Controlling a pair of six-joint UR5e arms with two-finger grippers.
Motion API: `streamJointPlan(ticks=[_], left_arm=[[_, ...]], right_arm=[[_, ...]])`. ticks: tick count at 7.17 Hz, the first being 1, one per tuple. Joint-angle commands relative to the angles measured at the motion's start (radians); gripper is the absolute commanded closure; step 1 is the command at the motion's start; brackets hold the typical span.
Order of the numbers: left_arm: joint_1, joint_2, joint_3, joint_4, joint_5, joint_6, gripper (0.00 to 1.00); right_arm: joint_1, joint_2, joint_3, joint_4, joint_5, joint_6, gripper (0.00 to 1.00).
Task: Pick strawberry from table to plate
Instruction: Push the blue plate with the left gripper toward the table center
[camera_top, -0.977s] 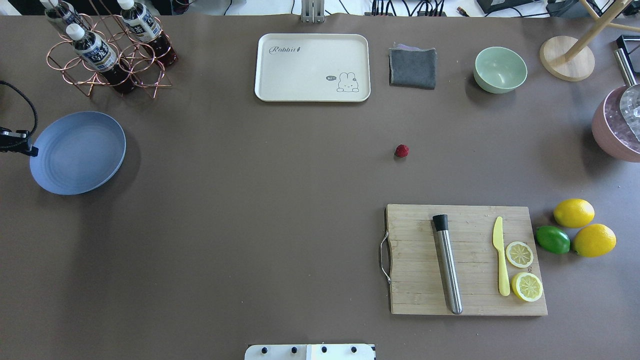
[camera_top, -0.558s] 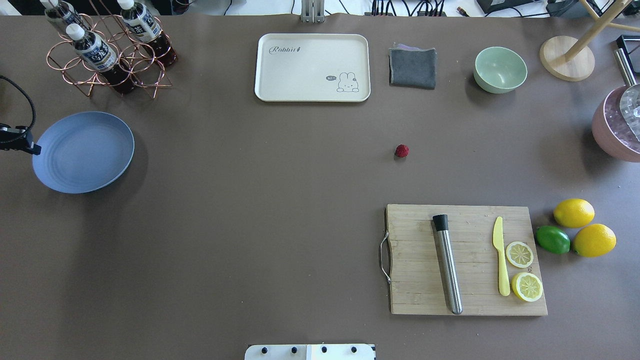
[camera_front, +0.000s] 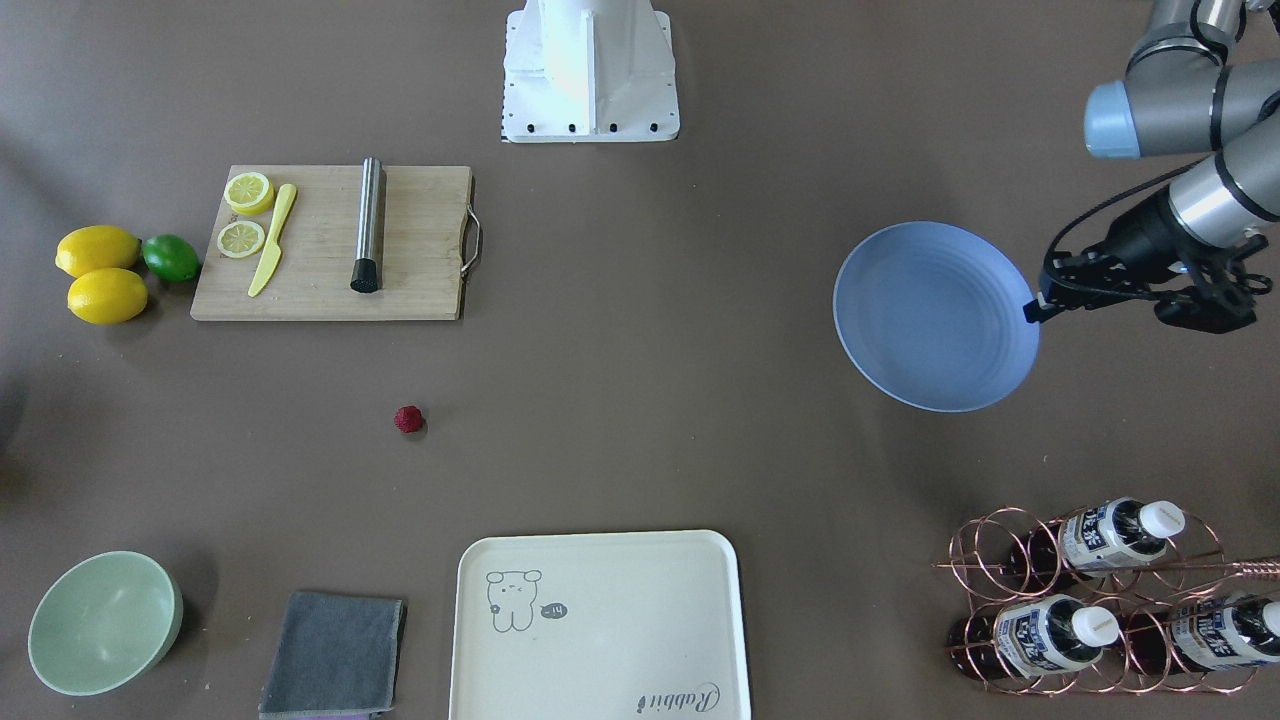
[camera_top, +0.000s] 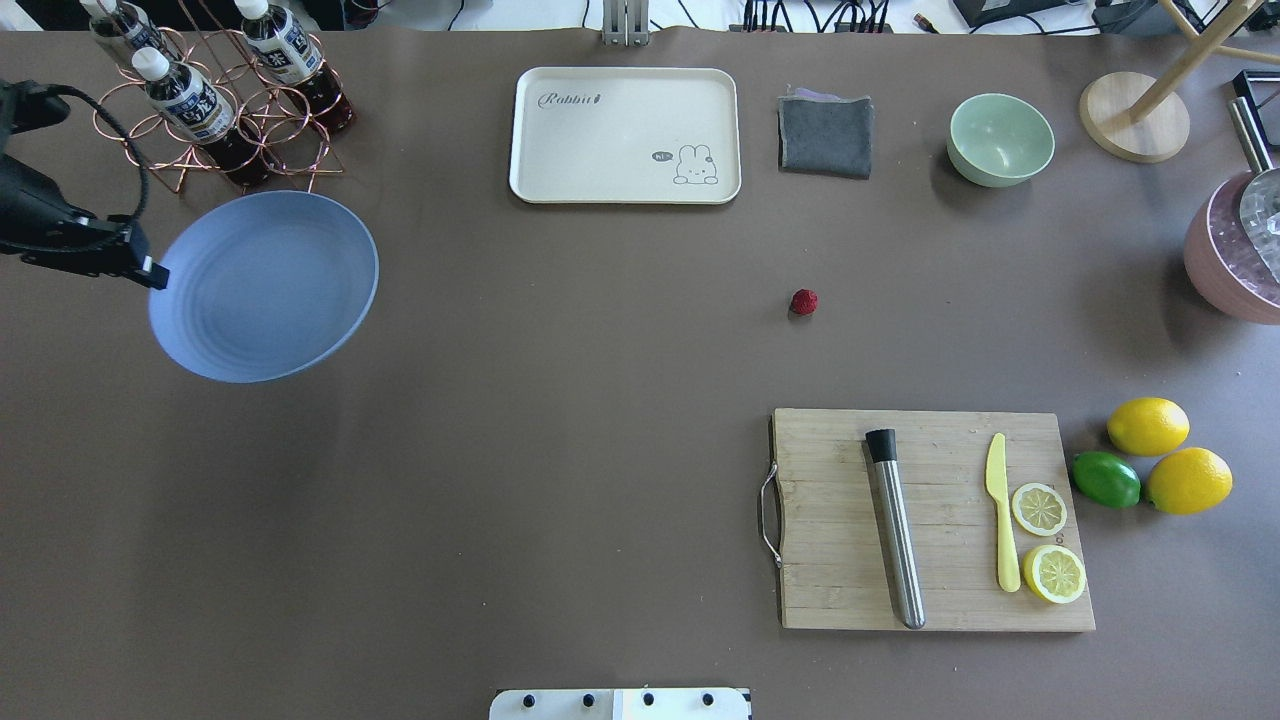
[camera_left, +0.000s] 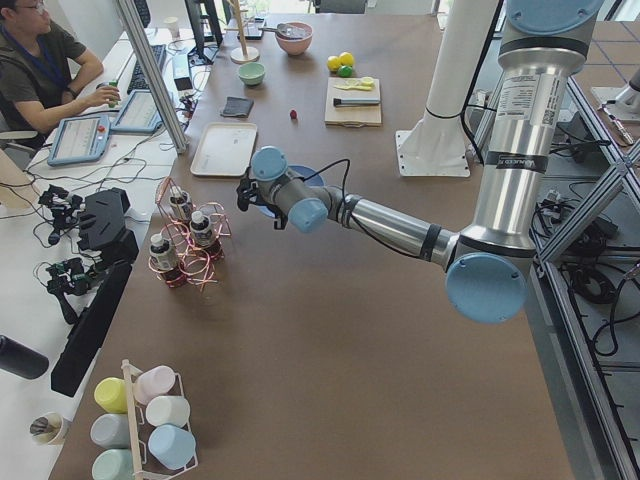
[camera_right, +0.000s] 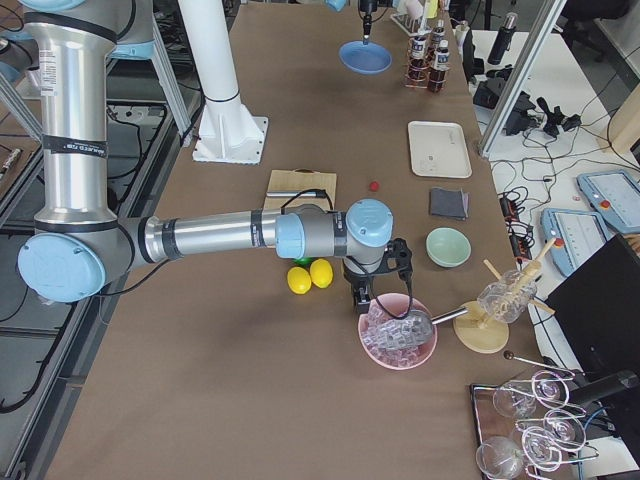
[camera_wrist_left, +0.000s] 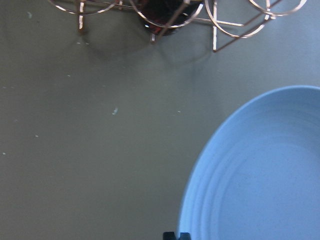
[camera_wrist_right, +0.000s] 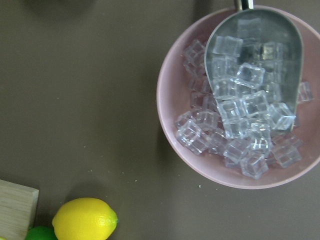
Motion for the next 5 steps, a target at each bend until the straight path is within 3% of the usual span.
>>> streamJointPlan(ticks=[1,4,5], left_arm=[[0.232,-0.115,-0.059,0.023,0.168,-0.265,1.00],[0.429,-0.331,0.072,0.024,0.355,-0.451,1.00],[0.469,-0.354,0.109,0.017,0.412,-0.459,1.00]], right_arm=[[-0.124,0.044,0.083,0.004,0.003,0.267,0.00],[-0.302,0.150,0.117,0.030,-0.020,0.576,0.02],[-0.379,0.153,0.109,0.154,-0.056,0.713,0.02]])
